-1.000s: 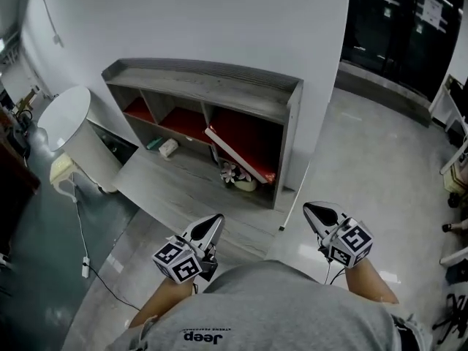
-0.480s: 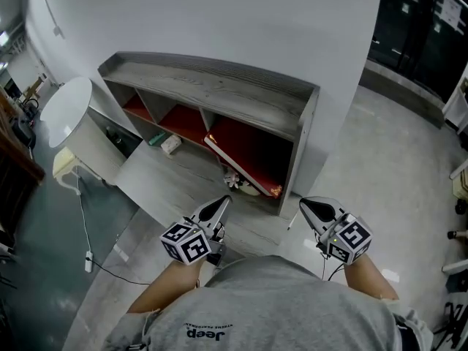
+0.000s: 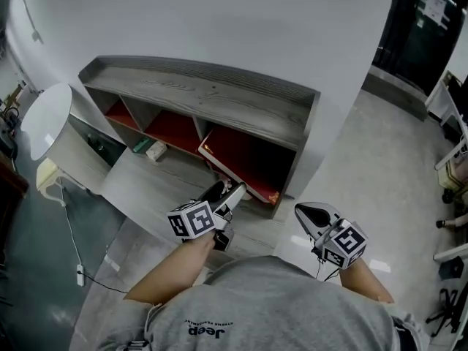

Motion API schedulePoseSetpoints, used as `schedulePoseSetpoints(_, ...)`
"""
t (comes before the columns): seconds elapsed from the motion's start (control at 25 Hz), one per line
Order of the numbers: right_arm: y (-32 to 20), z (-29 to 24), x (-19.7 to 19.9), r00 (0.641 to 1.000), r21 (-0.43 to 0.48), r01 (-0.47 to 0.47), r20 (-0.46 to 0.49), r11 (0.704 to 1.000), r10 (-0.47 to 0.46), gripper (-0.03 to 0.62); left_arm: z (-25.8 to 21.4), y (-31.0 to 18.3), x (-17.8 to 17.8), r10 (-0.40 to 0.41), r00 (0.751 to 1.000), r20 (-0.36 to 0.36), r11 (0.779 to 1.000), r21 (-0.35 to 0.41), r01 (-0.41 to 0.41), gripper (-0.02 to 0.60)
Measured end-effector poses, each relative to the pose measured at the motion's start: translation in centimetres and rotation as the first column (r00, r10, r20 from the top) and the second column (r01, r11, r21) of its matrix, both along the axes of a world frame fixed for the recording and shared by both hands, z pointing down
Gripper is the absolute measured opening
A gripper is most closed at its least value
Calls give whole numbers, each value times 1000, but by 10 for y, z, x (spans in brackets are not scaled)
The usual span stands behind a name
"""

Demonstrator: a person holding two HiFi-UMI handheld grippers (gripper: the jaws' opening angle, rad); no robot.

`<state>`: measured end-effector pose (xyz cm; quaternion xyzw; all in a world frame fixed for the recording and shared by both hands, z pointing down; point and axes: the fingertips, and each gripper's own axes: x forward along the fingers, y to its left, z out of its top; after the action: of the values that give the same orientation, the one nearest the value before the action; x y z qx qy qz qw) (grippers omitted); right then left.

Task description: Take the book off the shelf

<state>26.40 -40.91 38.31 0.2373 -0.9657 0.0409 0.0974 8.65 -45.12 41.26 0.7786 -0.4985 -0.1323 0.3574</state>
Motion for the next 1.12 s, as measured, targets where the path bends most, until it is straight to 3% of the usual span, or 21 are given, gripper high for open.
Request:
schedulePoseSetpoints(0.2,-8,8,7,1000,-6,-2,-5,1000,2,12,4,-31,14,-12,998,-55,999,-46,10,431)
schedulePoseSetpoints(0.4,-14,8,11,1000,-5,16,-3,1000,-16,13,3,-50,19,-62,996,-57,996,-67,58,429)
schedulePoseSetpoints(0.48,-16,8,12,1000,-4,25,0,1000,-25,13,-1,-52,16,-91,995,-48,994,-58,88,401)
schedulePoseSetpoints(0.6,-19,7,14,999,-1,45,1,999,-45,13,-7,-54,16,-121,992,-42,992,-45,120,292)
schedulePoseSetpoints(0.68,-22,5,15,998,1,59,4,998,-59,14,-12,-54,19,-131,990,-48,991,-46,129,259)
schedulePoseSetpoints(0.88,-22,0,9,993,8,115,11,993,-115,14,-17,-42,19,-152,987,-50,988,-46,150,253)
schedulePoseSetpoints(1.12,-12,-8,-2,975,26,221,20,975,-221,13,-26,9,10,-178,983,-36,984,-31,177,253)
